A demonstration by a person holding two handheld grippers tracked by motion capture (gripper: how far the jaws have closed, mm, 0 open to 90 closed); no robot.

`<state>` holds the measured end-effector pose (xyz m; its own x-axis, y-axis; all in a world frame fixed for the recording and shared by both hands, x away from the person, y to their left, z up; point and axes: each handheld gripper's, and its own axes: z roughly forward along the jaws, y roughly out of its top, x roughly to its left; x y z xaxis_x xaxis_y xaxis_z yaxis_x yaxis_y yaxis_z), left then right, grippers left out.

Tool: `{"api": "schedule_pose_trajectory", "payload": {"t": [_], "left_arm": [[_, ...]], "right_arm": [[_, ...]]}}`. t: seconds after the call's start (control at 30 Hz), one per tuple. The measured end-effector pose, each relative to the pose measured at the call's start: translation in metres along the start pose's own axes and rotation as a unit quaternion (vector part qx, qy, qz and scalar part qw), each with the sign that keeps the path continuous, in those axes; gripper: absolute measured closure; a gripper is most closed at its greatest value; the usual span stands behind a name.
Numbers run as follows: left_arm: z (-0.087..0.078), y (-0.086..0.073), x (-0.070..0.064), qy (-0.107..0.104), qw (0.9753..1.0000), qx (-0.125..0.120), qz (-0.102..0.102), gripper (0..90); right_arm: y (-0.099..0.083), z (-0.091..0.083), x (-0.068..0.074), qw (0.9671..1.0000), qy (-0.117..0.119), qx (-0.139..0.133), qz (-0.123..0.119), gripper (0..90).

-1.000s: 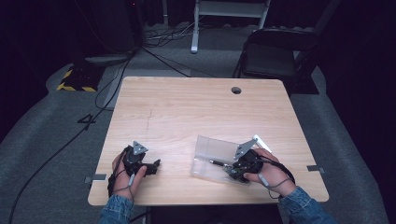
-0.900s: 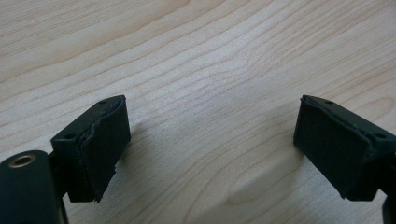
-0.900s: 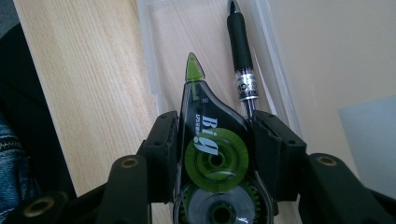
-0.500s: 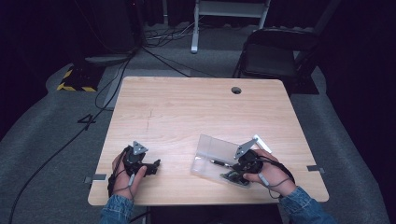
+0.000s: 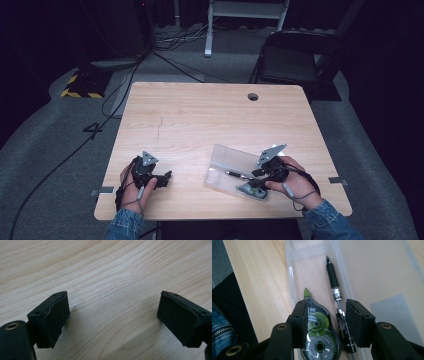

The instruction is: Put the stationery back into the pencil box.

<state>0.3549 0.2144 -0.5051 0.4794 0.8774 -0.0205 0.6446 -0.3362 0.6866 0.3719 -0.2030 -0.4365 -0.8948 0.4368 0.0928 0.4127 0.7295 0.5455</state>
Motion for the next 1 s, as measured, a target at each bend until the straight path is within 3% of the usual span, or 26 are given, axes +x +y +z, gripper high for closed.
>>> {"api": "schedule_pose_trajectory", "payload": {"t": [0.4, 0.6, 0.7, 1.0], "left_arm": [[0.000, 0.000, 0.000, 0.000, 1.0000, 0.000, 0.000, 11.2], [0.000, 0.000, 0.000, -0.002, 1.0000, 0.000, 0.001, 11.0], [0.000, 0.000, 0.000, -0.002, 1.0000, 0.000, 0.001, 11.0], [0.000, 0.000, 0.000, -0.003, 1.0000, 0.001, 0.001, 10.9]], "right_arm": [[-0.005, -0.027, -0.013, 0.9967, -0.046, -0.062, 0.025, 52.8], [-0.012, -0.042, -0.023, 0.9910, -0.081, -0.092, 0.055, 50.3], [-0.014, -0.045, -0.026, 0.9897, -0.088, -0.094, 0.062, 50.3], [-0.026, -0.052, -0.044, 0.9807, -0.134, -0.098, 0.103, 50.1]]}}
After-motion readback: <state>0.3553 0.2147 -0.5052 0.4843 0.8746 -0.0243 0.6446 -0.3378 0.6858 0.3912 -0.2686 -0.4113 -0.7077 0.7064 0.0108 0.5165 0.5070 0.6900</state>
